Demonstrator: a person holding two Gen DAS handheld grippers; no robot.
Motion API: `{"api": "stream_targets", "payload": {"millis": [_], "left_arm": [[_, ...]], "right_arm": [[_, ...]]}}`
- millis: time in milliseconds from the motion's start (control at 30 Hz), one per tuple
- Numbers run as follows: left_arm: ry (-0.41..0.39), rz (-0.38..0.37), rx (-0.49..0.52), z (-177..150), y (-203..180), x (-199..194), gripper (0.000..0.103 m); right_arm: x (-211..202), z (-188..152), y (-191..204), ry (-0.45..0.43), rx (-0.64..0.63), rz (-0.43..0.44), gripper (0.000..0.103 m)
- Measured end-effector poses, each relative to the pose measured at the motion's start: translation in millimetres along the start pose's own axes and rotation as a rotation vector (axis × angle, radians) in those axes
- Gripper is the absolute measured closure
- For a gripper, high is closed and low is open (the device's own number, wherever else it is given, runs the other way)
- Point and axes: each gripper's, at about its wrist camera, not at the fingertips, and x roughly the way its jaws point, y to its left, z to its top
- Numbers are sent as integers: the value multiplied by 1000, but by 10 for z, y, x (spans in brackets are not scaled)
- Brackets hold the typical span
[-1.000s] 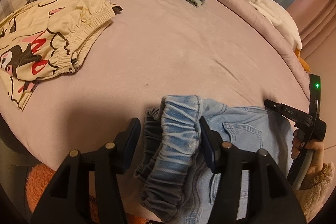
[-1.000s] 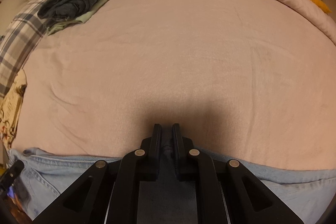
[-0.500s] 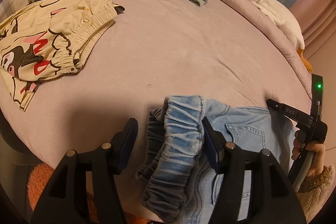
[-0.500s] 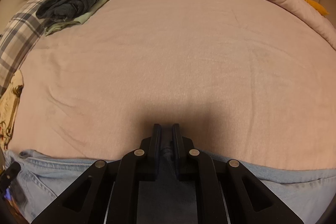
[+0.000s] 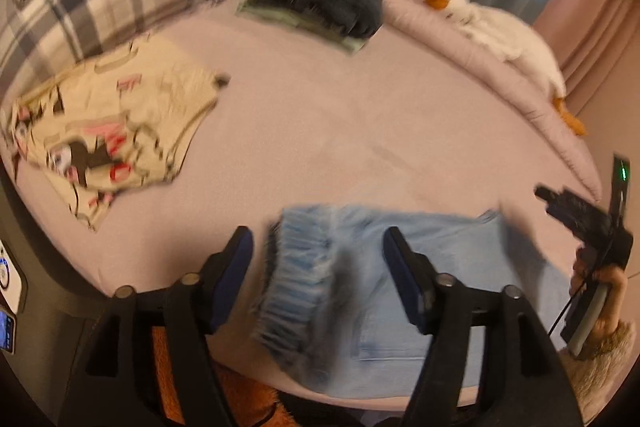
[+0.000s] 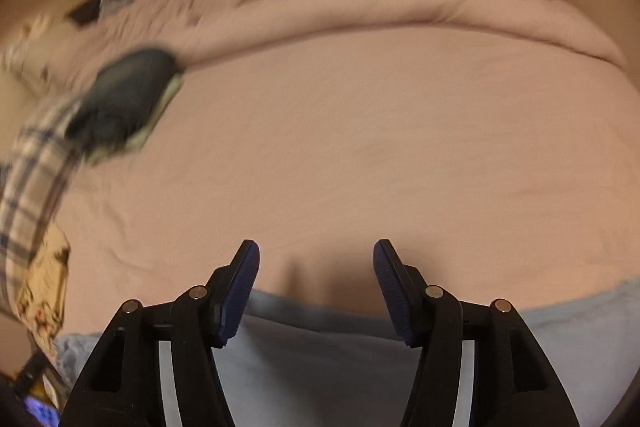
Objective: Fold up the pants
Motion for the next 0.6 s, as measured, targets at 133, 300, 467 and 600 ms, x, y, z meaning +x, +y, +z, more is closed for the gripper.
{"api": "stream_targets", "payload": {"millis": [133,300,467,600], "left_arm": [[-21,-103,81,131,-398,-46,29],[94,-231,206,137,-1071,387,31],[240,-309,262,104,-1709,1041,58],[301,-316,309,43,-2067,1418,65]], "right_arm": [[-471,-175,-818,-35,134,-64,44],[-806,-520,-1770,-42,302,-223,44],[-1029,-948,-2655,-35,536,-261,44],[-1097,-1106,-2986,-42,601,-265,44]]}}
